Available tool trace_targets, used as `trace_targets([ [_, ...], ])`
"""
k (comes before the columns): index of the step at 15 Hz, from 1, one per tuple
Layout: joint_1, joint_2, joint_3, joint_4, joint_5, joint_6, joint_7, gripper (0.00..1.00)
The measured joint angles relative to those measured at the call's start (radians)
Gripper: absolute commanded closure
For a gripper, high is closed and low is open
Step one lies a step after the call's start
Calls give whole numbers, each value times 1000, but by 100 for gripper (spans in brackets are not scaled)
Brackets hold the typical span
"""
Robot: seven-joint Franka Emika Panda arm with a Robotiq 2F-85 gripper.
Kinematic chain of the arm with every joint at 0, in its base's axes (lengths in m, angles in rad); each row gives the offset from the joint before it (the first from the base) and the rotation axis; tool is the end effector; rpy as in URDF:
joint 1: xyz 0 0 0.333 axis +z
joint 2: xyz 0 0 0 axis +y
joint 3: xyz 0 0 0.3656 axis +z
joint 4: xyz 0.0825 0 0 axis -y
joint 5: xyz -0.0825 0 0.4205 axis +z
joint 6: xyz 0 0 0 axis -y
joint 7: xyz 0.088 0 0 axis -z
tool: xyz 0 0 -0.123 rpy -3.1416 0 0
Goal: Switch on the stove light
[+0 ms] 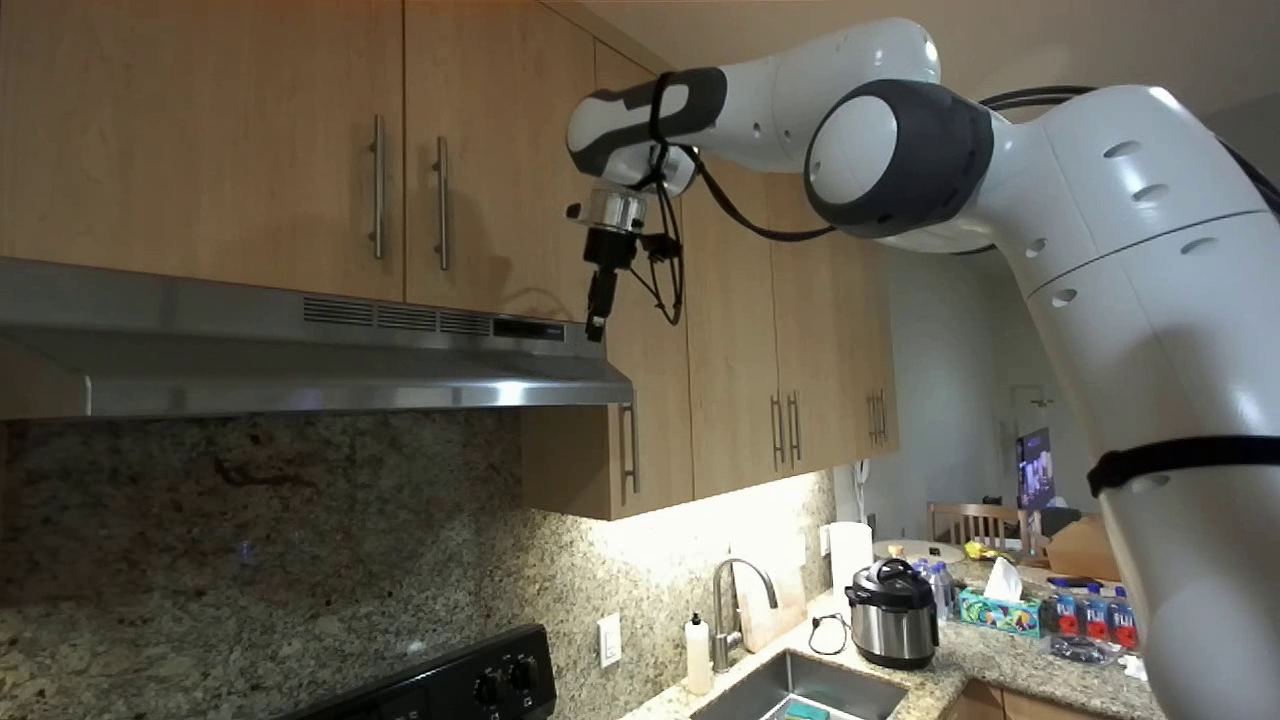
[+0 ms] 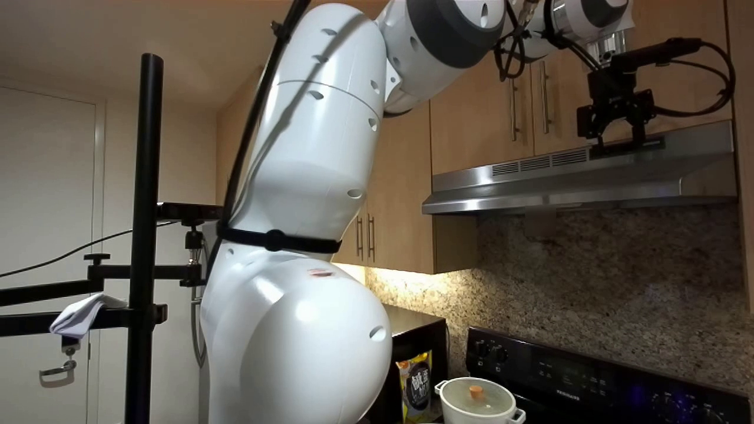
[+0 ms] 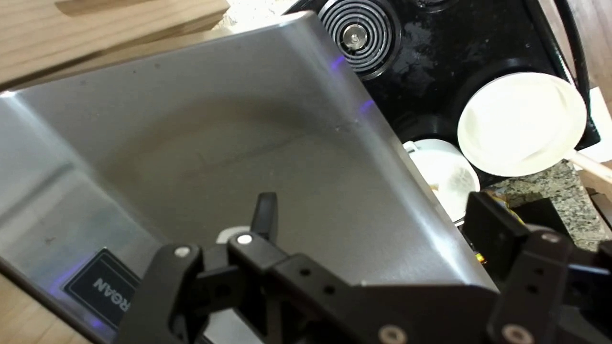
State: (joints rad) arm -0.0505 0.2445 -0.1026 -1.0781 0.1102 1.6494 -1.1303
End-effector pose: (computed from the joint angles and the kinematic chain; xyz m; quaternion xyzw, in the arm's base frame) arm 0.6739 -0.0782 0.7639 0.8665 0.4699 0.1562 0.0631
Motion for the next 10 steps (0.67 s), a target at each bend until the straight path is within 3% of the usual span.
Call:
trace_targets([
  [10, -1, 62, -3, 93, -2, -32, -29, 0],
])
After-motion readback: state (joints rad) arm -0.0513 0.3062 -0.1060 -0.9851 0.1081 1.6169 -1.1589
